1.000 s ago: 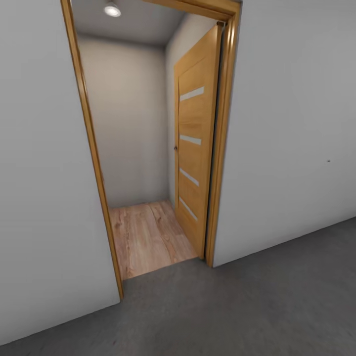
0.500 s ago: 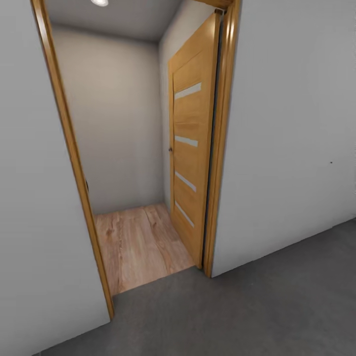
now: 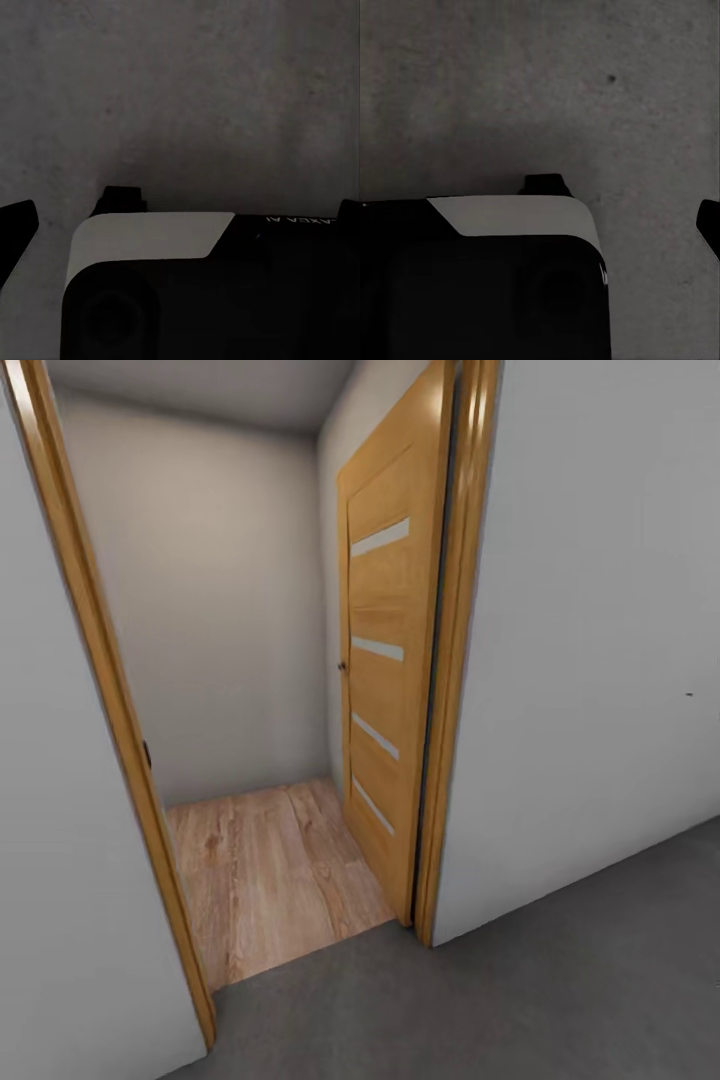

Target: Move the two storage containers from the living room to the garage. In the garage, place one container on the floor and stack the other container on top of it (either order is fine).

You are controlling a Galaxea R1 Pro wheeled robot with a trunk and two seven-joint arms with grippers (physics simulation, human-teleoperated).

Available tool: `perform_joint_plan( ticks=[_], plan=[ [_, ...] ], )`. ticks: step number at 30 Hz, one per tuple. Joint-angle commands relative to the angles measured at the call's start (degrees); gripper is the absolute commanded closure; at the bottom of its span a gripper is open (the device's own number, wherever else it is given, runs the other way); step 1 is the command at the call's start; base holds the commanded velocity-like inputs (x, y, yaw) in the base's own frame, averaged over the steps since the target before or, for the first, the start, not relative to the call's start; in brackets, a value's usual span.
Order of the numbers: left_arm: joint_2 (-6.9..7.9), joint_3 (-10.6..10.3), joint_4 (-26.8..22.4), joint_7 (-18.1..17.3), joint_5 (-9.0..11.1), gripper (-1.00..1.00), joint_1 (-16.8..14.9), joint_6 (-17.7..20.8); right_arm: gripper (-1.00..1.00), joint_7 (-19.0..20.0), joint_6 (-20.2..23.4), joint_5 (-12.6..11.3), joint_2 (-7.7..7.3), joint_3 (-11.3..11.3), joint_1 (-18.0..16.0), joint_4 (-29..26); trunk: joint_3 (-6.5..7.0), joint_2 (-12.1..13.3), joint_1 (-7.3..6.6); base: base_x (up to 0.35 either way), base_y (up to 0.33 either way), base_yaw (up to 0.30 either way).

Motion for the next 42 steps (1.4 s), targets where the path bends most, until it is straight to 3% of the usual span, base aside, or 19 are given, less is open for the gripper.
perform_joint_plan(
  ticks=[1,13,42],
  plan=[
    [0.0,-0.2,0.0,0.0,0.6,-1.0,0.0,0.0,-1.0,0.0,-0.3,-0.5,0.05,0.5,-0.1,0.2,-0.06,0.0,0.03,0.322,0.0,-0.069],
    [0.05,-0.2,0.1,0.0,0.6,-1.0,0.0,0.0,-1.0,0.0,-0.3,-0.5,0.02,0.5,-0.1,0.2,-0.06,0.0,0.03,0.322,0.0,-0.15],
    [0.1,-0.2,0.1,0.0,0.7,-1.0,0.0,0.0,-1.0,0.0,-0.3,-0.4,0.02,0.5,-0.1,0.1,-0.06,0.0,0.03,0.322,0.0,-0.003]
  ],
)
